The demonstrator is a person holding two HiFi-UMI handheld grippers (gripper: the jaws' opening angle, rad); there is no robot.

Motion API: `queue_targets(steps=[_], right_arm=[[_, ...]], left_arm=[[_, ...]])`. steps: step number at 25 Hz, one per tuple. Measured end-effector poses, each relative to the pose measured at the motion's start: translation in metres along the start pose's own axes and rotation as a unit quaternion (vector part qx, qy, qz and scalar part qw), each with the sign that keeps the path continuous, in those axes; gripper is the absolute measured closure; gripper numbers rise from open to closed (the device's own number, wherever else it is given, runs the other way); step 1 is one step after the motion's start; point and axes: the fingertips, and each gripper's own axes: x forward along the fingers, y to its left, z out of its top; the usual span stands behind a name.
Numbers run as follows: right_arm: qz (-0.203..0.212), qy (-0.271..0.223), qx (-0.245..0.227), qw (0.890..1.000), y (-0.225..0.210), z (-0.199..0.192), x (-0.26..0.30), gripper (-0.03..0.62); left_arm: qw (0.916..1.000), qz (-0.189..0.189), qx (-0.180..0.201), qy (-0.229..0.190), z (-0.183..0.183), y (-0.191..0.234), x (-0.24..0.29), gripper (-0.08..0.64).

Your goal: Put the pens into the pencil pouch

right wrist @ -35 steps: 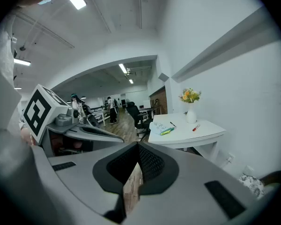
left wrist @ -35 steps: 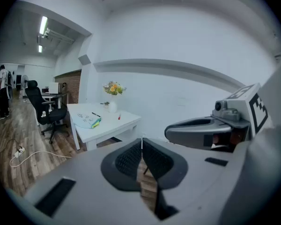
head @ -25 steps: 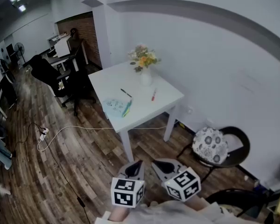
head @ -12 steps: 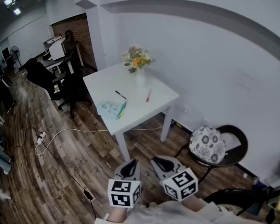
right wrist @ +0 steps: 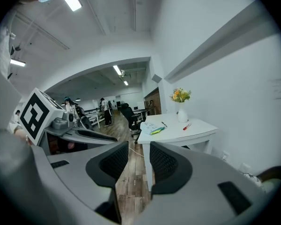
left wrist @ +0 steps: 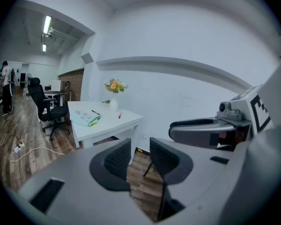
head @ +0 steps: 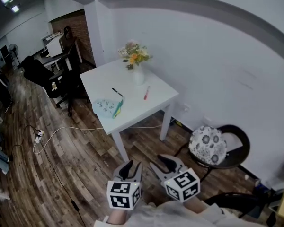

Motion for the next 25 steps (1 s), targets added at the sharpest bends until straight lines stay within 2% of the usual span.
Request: queue_targets(steps=[5, 11, 15, 19, 25], right_arm=[[0.002, 0.013, 0.024, 1.0, -0.003, -0.014, -0.002, 0.471], [-0.012, 0.016, 0.048, 0.999, -0.015, -0.02, 0.009, 0.471], [-0.015, 0.015, 0.053, 0.998, -0.03, -0.014, 0.032, 0.471], [-0.02, 0.025, 0.051, 0.998, -0.051, -0.005, 0.067, 0.471], [-0.025, 0.029, 0.054, 0.998, -0.079, 0.028, 0.123, 0.471]], left_arm=[[0.9991, -0.021, 0.01, 0.036, -0.021, -0.013, 0.006, 0.454], [0.9987, -0.021, -0.005, 0.045, -0.026, -0.006, 0.016, 0.454], [0.999, -0.011, -0.01, 0.042, -0.014, 0.023, 0.035, 0.454], [0.9986, -0.02, -0.005, 0.048, 0.002, 0.047, 0.066, 0.454], [0.9986, -0.031, 0.01, 0.041, 0.049, 0.089, 0.111, 0.454]])
